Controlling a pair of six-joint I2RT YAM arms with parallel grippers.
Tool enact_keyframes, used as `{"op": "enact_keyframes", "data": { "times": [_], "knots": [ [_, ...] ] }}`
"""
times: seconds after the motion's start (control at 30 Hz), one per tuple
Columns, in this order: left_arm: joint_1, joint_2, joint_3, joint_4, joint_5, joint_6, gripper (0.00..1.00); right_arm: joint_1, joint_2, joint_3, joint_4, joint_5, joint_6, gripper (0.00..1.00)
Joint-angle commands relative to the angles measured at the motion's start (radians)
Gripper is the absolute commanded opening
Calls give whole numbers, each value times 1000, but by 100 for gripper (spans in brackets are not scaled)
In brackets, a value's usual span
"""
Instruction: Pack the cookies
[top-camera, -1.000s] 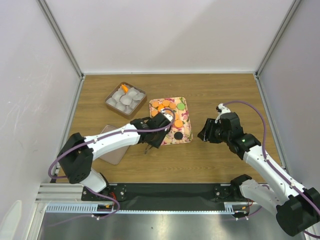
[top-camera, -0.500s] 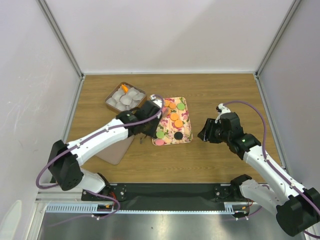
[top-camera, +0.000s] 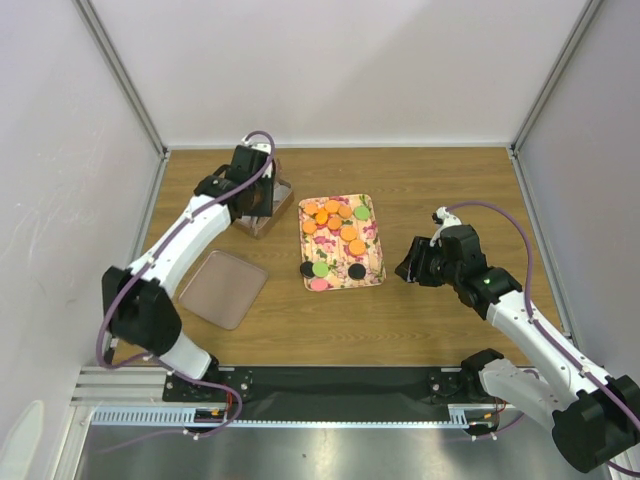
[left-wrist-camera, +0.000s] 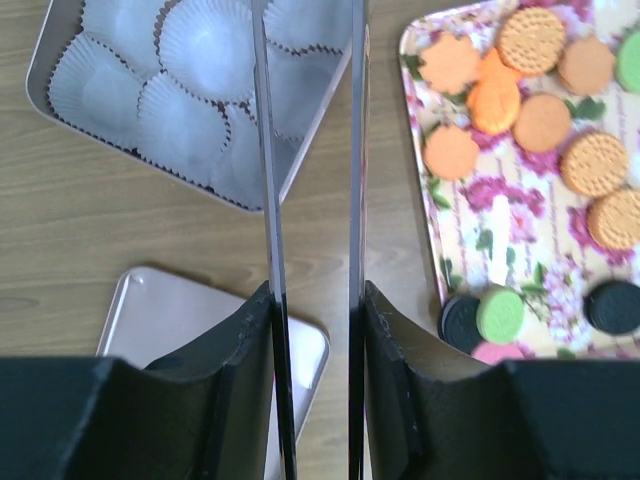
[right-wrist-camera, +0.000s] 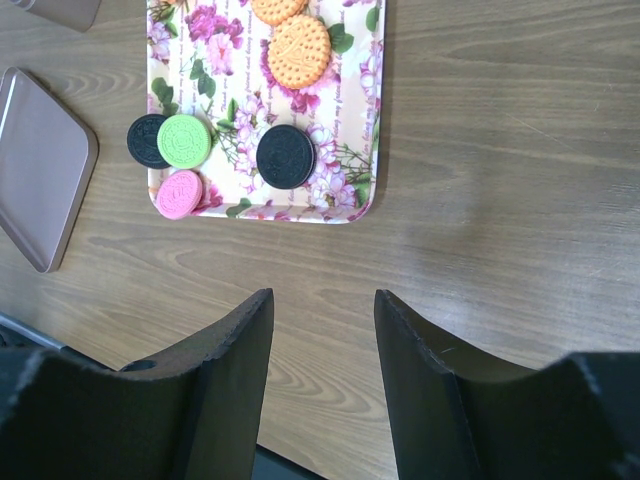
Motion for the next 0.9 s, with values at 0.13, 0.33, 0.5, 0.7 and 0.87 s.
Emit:
{"op": "enact_keyframes", "data": {
  "times": [0.13, 0.33, 0.5, 0.7, 0.87],
  "knots": [
    [52, 151, 139, -9, 14, 32, 38, -1, -4, -6, 27, -14, -17, 51],
    [101, 208, 159, -13, 40, 43, 38, -3, -4, -6, 28, -17, -15, 51],
    [128, 257, 165, -10, 62, 54, 38, -1, -3, -8, 30, -15, -17, 51],
    [145, 289, 174, 1, 88, 49, 38, -1, 0, -6, 30, -15, -15, 51],
    [148, 309, 205, -4, 88, 50, 38, -1, -3, -9, 28, -15, -17, 51]
  ]
}}
